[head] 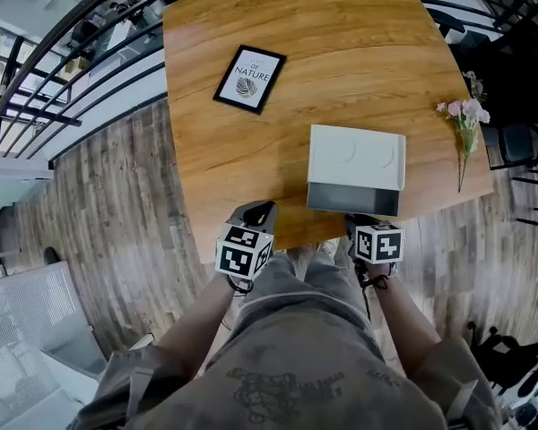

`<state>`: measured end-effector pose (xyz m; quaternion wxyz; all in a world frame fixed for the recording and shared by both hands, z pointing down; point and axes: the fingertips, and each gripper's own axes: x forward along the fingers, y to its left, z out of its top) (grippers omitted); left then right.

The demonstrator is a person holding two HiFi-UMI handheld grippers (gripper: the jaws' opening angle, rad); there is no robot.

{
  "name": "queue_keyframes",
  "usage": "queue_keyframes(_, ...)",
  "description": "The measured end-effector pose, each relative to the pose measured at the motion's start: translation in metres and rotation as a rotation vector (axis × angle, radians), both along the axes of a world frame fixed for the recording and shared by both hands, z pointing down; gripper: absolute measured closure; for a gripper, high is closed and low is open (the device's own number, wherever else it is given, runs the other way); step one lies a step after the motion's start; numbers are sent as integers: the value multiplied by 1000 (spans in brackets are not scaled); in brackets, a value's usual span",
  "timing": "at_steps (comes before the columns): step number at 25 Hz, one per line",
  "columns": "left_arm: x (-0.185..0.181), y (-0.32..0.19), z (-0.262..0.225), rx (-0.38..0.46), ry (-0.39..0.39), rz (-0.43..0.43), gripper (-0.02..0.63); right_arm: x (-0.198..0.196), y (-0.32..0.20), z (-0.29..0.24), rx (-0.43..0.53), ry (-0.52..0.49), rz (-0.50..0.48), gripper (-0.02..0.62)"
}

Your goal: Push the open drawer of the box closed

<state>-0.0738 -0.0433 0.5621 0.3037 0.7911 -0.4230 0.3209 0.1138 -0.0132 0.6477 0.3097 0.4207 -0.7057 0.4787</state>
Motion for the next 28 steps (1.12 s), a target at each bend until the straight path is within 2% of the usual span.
queue_keyframes(9, -2, -14, -2, 2, 3, -15, 586, 8, -40, 1, 19, 17, 44, 511)
queue_keyframes(16, -3, -23, -11, 16, 6, -21, 586, 10, -68, 2, 48, -16, 88, 509)
queue_keyframes(19, -3, -25, -18, 29, 11, -20, 586, 8, -69, 2, 47, -36, 86, 508)
queue_keyframes(21, -3, -27, -23, 40, 14, -19, 586, 6, -66, -1, 50, -48, 73, 468)
queue_keyframes(23, -3, -29, -29, 52, 17, -18, 586, 6, -66, -6, 52, -33, 51, 456)
queue_keyframes(28, -2, -39, -46, 90, 30, -17, 586, 7, -70, -39, 50, -56, 46, 457)
